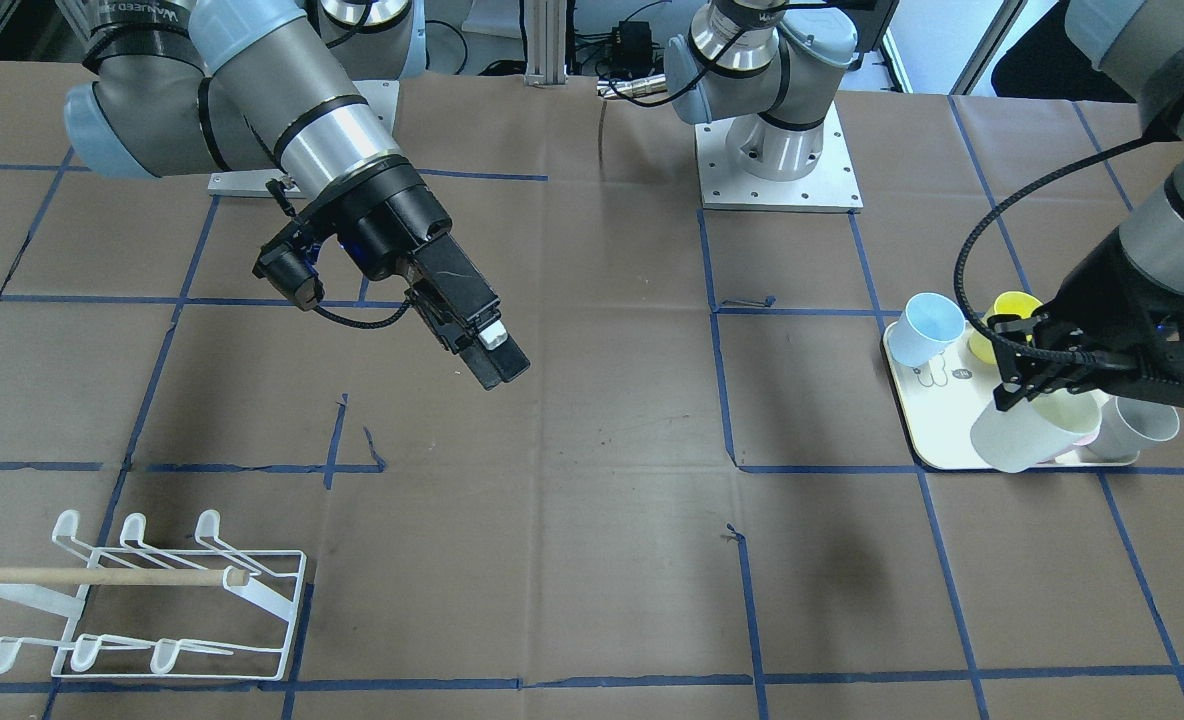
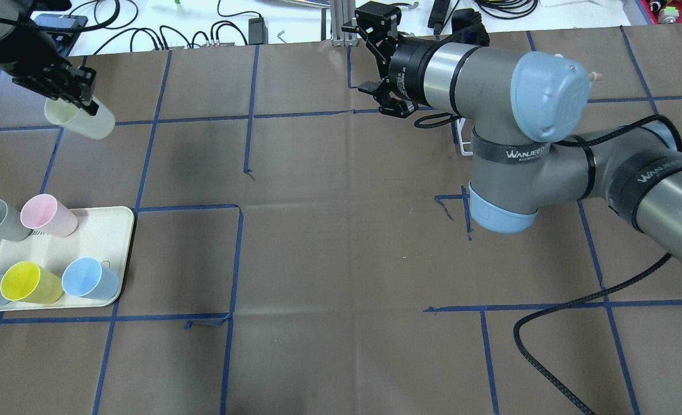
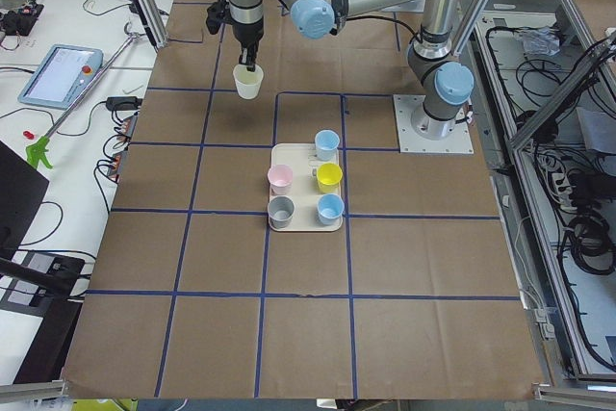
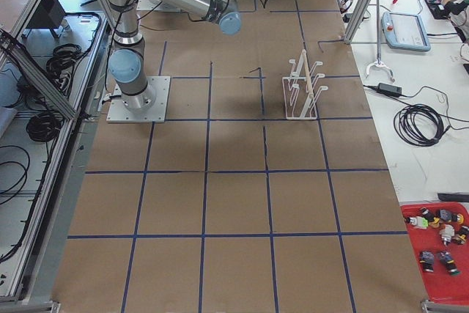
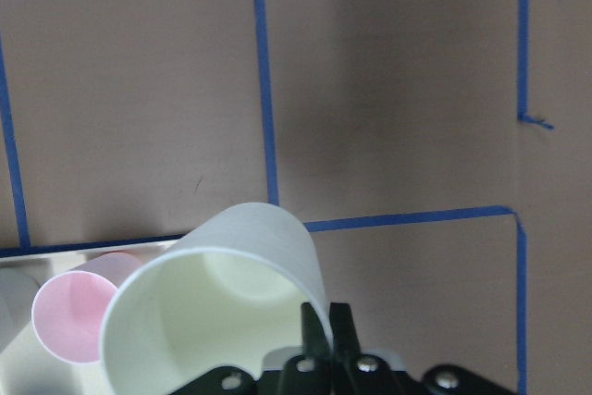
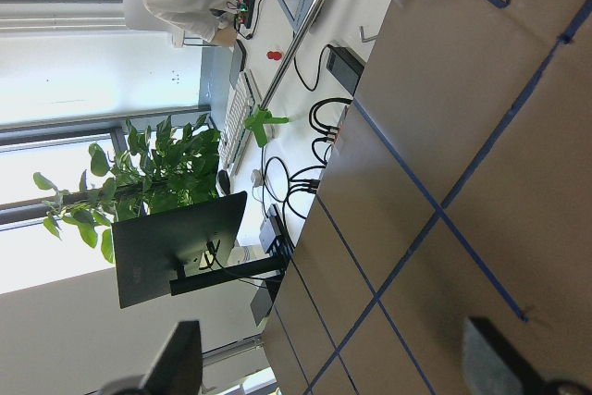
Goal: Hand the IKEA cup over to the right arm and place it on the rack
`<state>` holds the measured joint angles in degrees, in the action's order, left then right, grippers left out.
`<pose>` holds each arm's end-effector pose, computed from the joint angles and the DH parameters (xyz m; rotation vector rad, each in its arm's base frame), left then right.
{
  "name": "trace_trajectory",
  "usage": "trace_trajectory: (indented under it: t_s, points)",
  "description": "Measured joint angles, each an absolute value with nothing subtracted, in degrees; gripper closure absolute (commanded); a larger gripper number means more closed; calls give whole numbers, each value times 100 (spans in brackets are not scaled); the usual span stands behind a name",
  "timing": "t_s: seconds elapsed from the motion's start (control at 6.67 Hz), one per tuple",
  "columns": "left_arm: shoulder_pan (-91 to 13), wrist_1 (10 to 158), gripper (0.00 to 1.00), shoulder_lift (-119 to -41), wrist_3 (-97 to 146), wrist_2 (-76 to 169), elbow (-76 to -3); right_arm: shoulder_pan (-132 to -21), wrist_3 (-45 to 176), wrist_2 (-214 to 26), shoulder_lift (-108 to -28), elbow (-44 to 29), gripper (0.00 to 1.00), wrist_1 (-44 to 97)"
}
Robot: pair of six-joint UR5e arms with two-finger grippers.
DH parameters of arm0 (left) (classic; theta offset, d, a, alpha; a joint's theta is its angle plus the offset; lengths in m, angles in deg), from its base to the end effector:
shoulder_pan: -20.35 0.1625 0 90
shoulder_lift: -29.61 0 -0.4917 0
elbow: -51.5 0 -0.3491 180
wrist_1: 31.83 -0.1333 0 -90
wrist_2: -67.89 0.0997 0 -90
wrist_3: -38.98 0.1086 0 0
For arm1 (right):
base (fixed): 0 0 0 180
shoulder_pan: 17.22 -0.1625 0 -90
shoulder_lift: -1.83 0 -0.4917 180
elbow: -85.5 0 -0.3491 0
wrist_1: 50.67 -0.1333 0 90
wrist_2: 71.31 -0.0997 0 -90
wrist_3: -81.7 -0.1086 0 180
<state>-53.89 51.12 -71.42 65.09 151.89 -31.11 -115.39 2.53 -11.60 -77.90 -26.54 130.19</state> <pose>0.0097 -0.5671 0.5211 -0.2809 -3.0489 0.1425 0.2593 -0.4828 0.4959 0.9347 1.8446 -0.4469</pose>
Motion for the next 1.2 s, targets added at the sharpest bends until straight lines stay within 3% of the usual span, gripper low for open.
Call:
trace_trajectory:
  t_s: [0.6,1.2]
  points:
    - [-5832,4441,100,-6815,6684,12252,-3528,-11630,168,-1116,-7599,-2873,0,13725]
    - [-6007,262,100,-6378,6412,10303,-5874,-11598,-1034,-1018,-7430,-3039,0,14478]
